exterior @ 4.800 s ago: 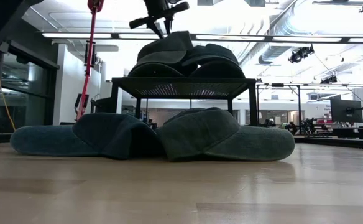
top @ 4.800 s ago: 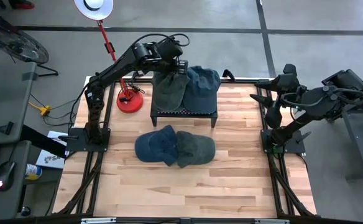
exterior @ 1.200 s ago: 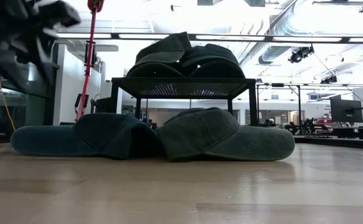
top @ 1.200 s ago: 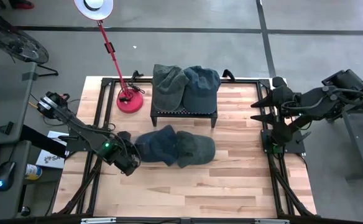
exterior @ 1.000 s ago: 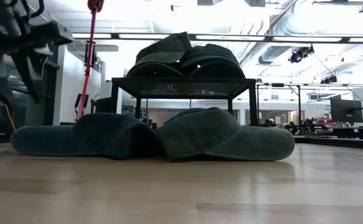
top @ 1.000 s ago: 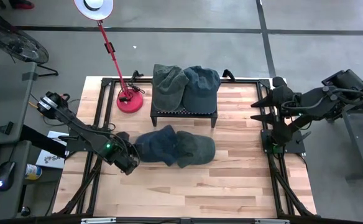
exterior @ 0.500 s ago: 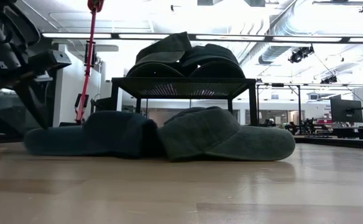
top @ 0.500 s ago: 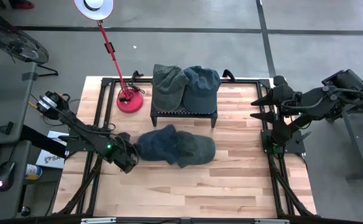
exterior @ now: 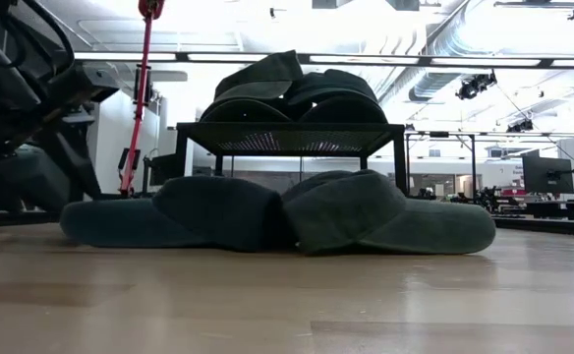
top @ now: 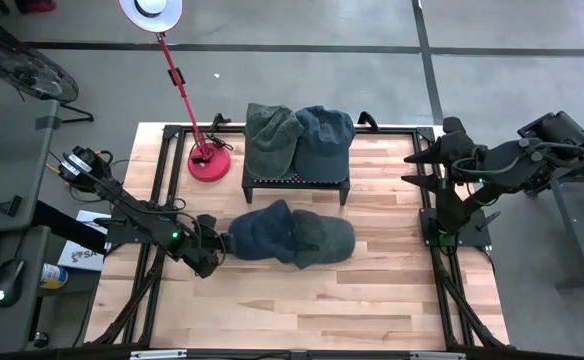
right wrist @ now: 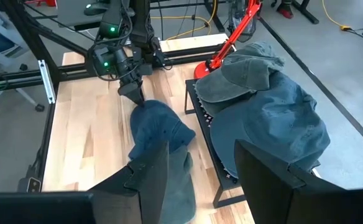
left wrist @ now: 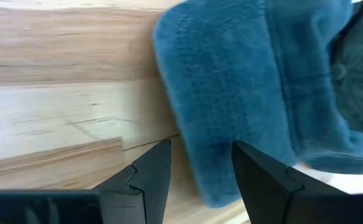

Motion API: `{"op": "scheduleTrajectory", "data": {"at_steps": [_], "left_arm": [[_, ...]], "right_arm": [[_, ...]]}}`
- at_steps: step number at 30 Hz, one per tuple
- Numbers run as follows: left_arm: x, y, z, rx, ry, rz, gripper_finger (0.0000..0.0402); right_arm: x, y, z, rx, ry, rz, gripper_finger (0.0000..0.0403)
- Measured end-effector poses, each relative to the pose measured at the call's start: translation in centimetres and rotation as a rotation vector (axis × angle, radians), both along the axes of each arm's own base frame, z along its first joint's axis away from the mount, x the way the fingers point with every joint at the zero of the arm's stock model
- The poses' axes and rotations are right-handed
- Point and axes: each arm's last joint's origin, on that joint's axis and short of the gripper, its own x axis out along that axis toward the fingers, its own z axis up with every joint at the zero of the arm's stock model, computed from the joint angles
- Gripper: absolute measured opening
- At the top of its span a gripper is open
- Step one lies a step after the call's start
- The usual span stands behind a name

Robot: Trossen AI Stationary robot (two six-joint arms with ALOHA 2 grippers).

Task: Pick & Place hat
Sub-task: Stack the blue cap on top of the other blue cap on the shelf

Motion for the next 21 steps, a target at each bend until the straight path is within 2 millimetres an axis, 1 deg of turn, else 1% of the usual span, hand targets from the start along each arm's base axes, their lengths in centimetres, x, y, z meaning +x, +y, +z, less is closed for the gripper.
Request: {"op": "scheduleTrajectory", "data": {"at_steps": [12,14,16,21], "left_arm": [[0.7,-0.41,0.46,-0.008,-0.086,-0.021,0.0163],[0.75,-0.44,0.49,-0.012,-0.092,-0.02,0.0151],[0.85,-0.51,0.57,-0.021,-0.106,-0.019,0.013],[1.04,-0.65,0.71,-0.038,-0.13,-0.019,0.0058]], "right_arm": [[0.0,-0.11,0.05,-0.026,-0.012,-0.031,0.0177],[0.0,-0.11,0.05,-0.026,-0.012,-0.031,0.0177],[0.0,-0.11,0.04,-0.025,-0.012,-0.03,0.0177],[0.0,-0.1,0.04,-0.019,-0.012,-0.031,0.0177]]}}
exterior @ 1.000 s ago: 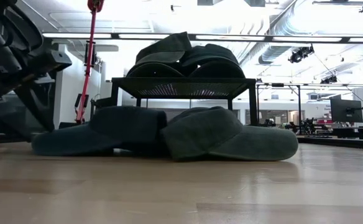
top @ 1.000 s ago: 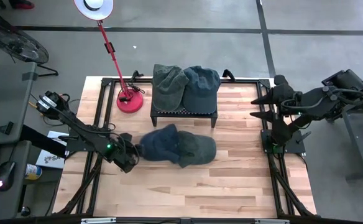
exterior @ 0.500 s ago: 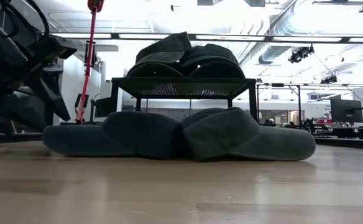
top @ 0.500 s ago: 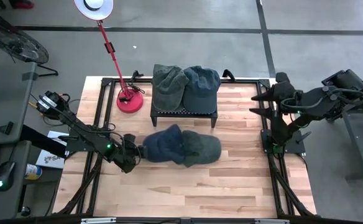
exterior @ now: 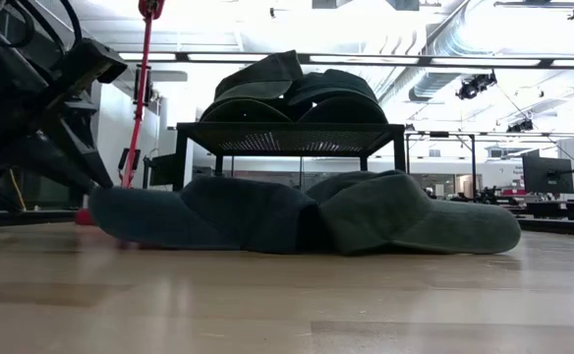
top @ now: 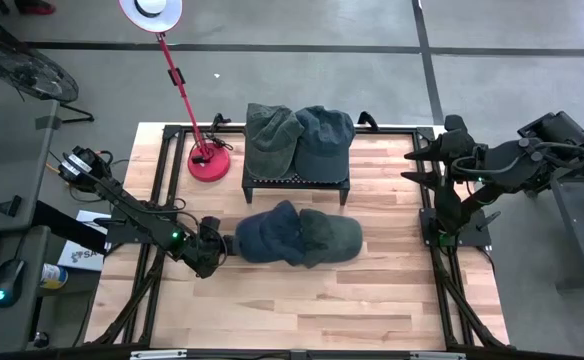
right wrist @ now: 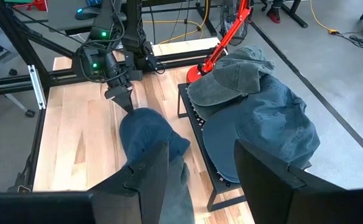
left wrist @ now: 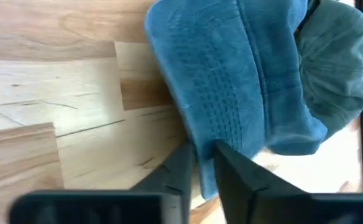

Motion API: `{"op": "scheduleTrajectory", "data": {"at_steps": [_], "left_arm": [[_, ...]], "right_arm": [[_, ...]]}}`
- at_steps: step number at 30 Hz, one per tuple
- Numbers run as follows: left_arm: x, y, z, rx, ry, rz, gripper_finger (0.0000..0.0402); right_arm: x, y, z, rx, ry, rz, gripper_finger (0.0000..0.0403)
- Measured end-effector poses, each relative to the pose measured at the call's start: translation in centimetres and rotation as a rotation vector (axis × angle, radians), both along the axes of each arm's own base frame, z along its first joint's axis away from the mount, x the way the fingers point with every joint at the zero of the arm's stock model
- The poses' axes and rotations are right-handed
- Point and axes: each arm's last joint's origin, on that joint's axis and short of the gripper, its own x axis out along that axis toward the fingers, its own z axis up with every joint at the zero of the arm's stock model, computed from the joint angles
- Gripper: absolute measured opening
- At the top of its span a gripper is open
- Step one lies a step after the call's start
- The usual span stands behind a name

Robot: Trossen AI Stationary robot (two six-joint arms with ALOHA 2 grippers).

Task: Pick & Place hat
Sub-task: Stack the blue cap on top of the other blue cap on the shelf

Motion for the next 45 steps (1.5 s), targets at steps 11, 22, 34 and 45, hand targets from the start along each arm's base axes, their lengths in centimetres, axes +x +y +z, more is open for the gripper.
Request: {"op": "scheduleTrajectory", "data": {"at_steps": [11,22,34,45], "left_arm": [[0.8,-0.7,0.8,-0.005,-0.077,-0.111,0.0005],[2.9,-2.5,4.9,0.027,-0.15,-0.334,0.0001],[5.2,-4.0,13.7,0.229,-0.269,-0.486,0.0],[5.2,-3.6,23.8,0.581,-0.38,-0.485,0.0]], "right_arm": [[0.0,0.1,0.0,0.038,0.005,0.013,0.0177],[0.0,0.1,-0.1,0.056,0.011,0.027,0.0177],[0.8,0.7,-0.4,0.087,0.04,0.052,0.0177],[1.5,1.1,-0.6,0.075,0.056,0.046,0.0177]]}}
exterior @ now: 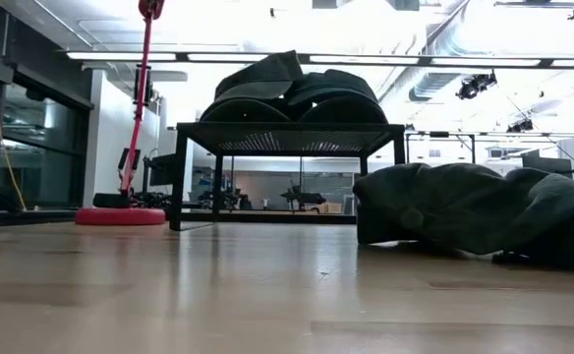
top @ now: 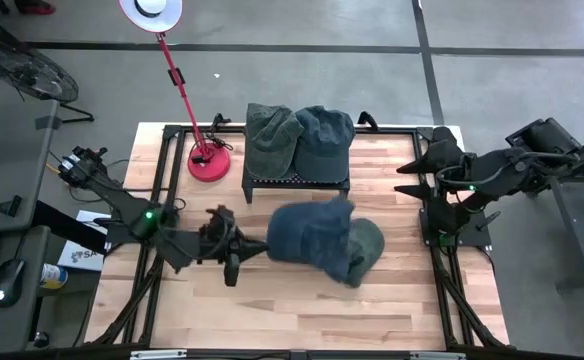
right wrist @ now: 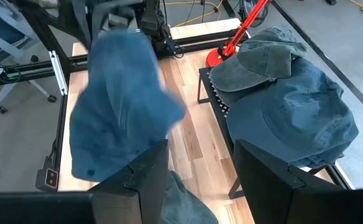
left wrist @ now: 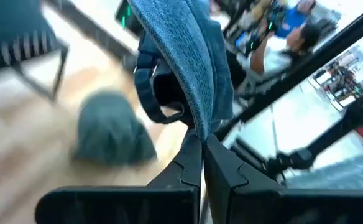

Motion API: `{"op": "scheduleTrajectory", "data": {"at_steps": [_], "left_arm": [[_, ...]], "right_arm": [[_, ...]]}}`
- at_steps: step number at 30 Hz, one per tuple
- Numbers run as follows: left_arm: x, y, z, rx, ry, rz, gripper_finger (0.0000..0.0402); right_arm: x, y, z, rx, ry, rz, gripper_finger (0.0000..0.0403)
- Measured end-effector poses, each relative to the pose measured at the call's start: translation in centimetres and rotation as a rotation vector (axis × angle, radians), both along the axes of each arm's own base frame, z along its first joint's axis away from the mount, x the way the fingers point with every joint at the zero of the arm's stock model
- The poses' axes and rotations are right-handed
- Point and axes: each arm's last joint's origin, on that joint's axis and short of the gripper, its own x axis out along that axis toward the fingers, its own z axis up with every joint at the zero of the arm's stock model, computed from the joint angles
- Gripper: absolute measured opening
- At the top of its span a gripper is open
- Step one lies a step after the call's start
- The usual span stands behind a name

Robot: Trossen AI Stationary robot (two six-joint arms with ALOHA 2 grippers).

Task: Pick & Place hat
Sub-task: Stack the blue cap on top of the other blue cap on the shelf

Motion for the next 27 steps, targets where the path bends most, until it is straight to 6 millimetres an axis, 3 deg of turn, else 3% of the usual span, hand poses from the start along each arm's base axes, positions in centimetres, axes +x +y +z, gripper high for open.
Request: {"op": "scheduleTrajectory", "data": {"at_steps": [6,13,27], "left_arm": [[-0.6,0.8,4.3,0.204,-0.091,0.086,0.0],[-1.5,1.7,7.5,0.39,-0.122,0.172,0.0],[-1.9,2.0,10.4,0.557,-0.214,0.204,0.0]], "right_arm": [[0.9,0.4,-0.3,-0.018,0.017,-0.007,0.0177],[2.2,1.0,-0.4,-0.037,-0.008,-0.038,0.0177],[4.2,0.0,1.2,-0.021,-0.187,-0.082,0.0177]]}}
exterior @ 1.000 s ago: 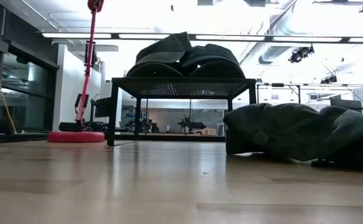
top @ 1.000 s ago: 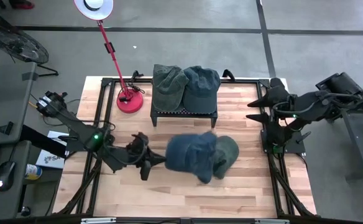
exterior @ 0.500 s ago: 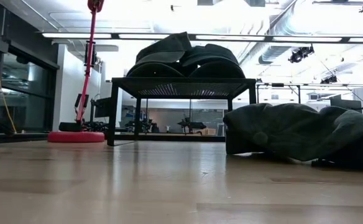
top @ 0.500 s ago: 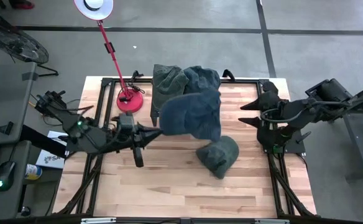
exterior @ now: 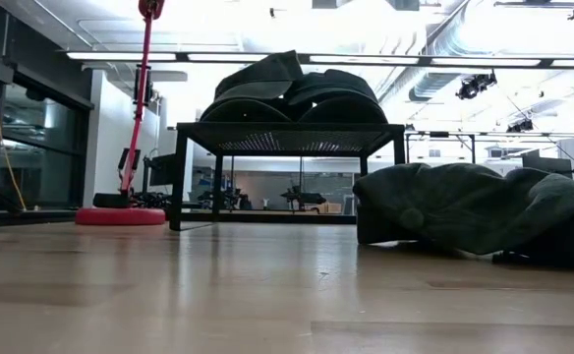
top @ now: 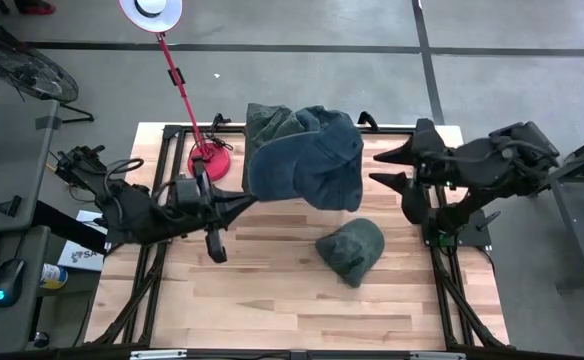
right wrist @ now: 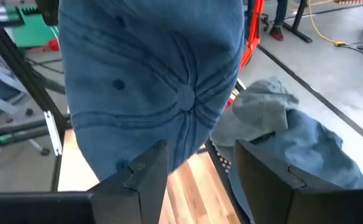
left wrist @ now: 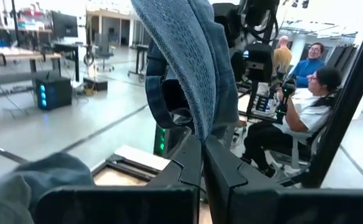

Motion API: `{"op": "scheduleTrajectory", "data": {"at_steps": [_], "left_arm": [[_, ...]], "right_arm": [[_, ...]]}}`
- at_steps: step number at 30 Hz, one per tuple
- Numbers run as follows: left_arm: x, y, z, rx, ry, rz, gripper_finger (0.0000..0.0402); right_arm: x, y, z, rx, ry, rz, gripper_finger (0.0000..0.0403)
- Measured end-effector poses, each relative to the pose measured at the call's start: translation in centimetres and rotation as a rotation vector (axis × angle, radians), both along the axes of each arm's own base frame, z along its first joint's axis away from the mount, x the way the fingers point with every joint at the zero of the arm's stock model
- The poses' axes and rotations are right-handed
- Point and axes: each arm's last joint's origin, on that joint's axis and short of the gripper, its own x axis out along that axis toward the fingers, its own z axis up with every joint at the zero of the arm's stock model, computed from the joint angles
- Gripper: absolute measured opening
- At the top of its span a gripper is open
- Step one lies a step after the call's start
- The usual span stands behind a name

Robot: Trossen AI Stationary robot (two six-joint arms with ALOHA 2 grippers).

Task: Pick & Place hat
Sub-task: Stack the blue cap on top of the other blue cap on the shelf

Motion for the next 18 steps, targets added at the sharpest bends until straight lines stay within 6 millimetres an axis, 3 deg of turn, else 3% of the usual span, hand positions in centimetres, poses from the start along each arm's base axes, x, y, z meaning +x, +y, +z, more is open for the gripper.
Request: {"op": "scheduleTrajectory", "data": {"at_steps": [5,11,18], "left_arm": [[0.0,0.0,0.3,0.044,-0.007,0.006,0.0],[0.0,0.0,0.4,0.072,-0.001,0.01,0.0],[-0.1,0.1,0.5,0.099,0.0,0.013,0.0]], "right_arm": [[0.6,-0.9,0.6,-0.015,-0.052,-0.009,0.0193],[1.3,-1.7,1.0,0.014,-0.082,0.059,0.0244],[3.3,-1.9,0.6,0.006,-0.071,0.09,0.0285]]}}
